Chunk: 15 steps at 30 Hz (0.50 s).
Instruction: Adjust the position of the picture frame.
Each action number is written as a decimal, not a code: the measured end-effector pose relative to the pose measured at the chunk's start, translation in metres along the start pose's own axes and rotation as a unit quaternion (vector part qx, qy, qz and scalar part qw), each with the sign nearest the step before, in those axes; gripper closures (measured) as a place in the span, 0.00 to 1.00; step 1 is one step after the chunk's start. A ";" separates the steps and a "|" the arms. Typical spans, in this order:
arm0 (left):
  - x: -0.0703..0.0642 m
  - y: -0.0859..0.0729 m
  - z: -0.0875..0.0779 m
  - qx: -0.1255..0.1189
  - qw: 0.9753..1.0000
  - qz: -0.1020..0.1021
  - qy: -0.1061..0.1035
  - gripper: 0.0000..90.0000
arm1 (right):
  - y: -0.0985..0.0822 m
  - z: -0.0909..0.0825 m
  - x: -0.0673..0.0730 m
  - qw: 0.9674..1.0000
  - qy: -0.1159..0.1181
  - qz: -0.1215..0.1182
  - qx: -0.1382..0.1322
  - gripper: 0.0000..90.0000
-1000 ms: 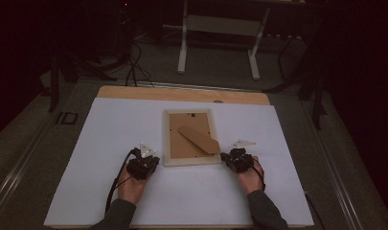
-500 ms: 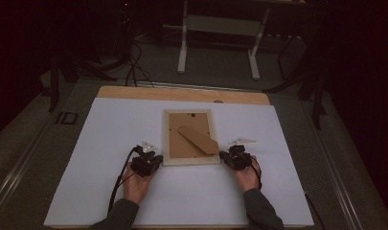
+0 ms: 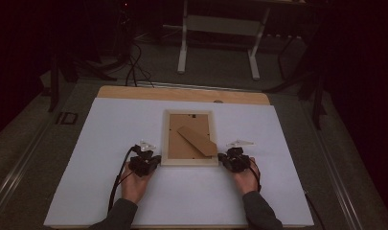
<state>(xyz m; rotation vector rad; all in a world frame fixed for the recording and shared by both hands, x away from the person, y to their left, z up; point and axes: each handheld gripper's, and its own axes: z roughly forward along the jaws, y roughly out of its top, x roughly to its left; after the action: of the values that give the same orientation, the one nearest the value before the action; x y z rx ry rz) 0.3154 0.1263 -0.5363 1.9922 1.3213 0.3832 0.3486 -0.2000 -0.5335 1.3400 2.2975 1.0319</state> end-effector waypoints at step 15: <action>0.016 -0.001 -0.006 0.001 0.999 0.000 0.032 1.00 | -0.013 -0.007 0.023 0.999 0.027 -0.033 -0.002 1.00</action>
<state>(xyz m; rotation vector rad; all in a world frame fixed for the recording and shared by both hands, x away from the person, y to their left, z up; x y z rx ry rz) 0.3178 0.1427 -0.5353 1.9971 1.3611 0.4501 0.3243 -0.1874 -0.5353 1.2405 2.3620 1.0631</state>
